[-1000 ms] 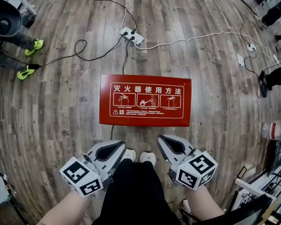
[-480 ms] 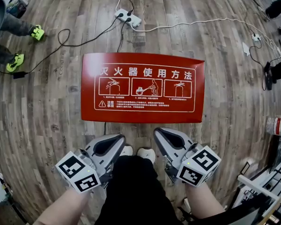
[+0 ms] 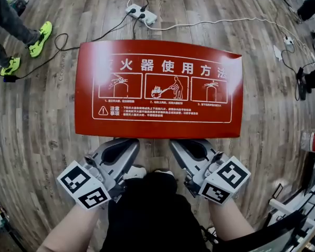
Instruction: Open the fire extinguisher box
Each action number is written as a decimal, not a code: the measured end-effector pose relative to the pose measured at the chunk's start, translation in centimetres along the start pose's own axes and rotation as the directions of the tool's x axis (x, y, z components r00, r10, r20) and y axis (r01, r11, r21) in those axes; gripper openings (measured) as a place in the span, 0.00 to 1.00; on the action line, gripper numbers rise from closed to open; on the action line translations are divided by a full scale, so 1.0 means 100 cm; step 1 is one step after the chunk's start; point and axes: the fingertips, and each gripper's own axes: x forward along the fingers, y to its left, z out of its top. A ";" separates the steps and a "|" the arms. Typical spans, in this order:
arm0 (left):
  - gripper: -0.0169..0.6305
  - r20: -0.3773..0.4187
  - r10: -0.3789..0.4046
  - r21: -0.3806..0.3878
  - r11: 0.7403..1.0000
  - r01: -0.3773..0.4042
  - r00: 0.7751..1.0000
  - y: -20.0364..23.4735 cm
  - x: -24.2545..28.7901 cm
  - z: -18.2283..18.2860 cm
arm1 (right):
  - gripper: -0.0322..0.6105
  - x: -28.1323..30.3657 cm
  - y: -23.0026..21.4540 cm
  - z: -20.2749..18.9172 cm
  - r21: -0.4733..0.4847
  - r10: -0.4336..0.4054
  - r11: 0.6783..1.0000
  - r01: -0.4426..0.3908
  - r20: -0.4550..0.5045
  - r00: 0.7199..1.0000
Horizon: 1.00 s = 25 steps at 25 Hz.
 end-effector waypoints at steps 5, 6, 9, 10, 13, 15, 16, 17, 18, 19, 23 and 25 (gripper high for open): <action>0.04 0.039 -0.066 0.028 0.998 0.065 0.997 0.001 0.012 -0.001 | 0.07 0.007 0.007 0.005 -0.038 0.097 0.995 -0.095 0.040 0.994; 0.04 0.048 -0.085 0.026 0.996 0.084 0.995 0.002 0.014 0.001 | 0.07 0.008 0.009 0.006 -0.039 0.118 0.992 -0.116 0.051 0.992; 0.04 0.081 -0.149 0.022 0.989 0.147 0.986 0.000 0.015 0.006 | 0.07 0.010 0.015 0.010 -0.042 0.179 0.983 -0.177 0.079 0.981; 0.04 0.090 -0.170 0.024 0.985 0.169 0.981 -0.001 0.016 0.008 | 0.07 0.011 0.018 0.011 -0.044 0.196 0.980 -0.193 0.086 0.977; 0.05 0.114 -0.220 0.031 0.975 0.218 0.969 -0.004 0.015 0.009 | 0.15 0.013 0.025 0.011 -0.057 0.251 0.967 -0.247 0.096 0.963; 0.18 0.124 -0.249 0.039 0.968 0.246 0.961 -0.007 0.016 0.009 | 0.27 0.014 0.028 0.011 -0.075 0.283 0.958 -0.277 0.096 0.954; 0.21 0.124 -0.263 0.047 0.965 0.259 0.957 -0.009 0.017 0.010 | 0.27 0.014 0.029 0.011 -0.079 0.292 0.955 -0.285 0.104 0.951; 0.21 0.126 -0.274 0.054 0.961 0.269 0.953 -0.012 0.018 0.011 | 0.27 0.014 0.029 0.013 -0.076 0.298 0.954 -0.290 0.119 0.947; 0.21 0.135 -0.283 0.059 0.959 0.277 0.950 -0.015 0.018 0.014 | 0.27 0.012 0.030 0.016 -0.067 0.302 0.953 -0.296 0.142 0.943; 0.21 0.151 -0.290 0.058 0.957 0.285 0.945 -0.017 0.018 0.018 | 0.27 0.010 0.030 0.020 -0.054 0.306 0.952 -0.302 0.171 0.937; 0.21 0.184 -0.316 0.053 0.949 0.312 0.931 -0.025 0.018 0.031 | 0.27 -0.001 0.027 0.041 -0.003 0.316 0.944 -0.329 0.287 0.905; 0.21 0.184 -0.324 0.043 0.946 0.322 0.928 -0.026 0.017 0.033 | 0.27 -0.005 0.026 0.049 0.022 0.325 0.936 -0.350 0.319 0.890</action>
